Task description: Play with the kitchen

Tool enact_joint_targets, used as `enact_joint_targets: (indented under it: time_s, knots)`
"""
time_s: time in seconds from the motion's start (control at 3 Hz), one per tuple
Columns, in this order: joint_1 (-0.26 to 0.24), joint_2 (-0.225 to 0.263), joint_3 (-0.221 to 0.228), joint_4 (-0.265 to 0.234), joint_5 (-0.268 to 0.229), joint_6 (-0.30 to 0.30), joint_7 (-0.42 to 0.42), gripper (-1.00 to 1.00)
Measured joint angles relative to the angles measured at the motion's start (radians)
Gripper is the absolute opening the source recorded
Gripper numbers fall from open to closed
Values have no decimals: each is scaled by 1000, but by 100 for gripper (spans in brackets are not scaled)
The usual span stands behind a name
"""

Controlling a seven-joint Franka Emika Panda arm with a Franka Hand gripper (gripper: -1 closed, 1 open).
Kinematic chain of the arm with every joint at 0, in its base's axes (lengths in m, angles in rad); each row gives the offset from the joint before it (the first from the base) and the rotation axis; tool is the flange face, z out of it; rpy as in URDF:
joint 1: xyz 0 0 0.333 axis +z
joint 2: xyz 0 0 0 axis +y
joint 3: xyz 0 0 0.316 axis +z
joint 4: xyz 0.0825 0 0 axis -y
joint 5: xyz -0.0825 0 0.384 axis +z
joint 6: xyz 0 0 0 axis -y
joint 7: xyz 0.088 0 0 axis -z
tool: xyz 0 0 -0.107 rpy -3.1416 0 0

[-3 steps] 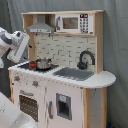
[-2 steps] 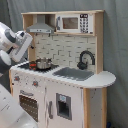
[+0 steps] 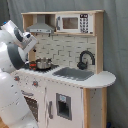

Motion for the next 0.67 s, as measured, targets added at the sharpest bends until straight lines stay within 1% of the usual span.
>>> enact_joint_targets:
  time_s: [0.33,0.67]
  knots:
    - [-25,95,35,26,0,-25,6,100]
    - [-35,187,53,41,-6,-62,0,100]
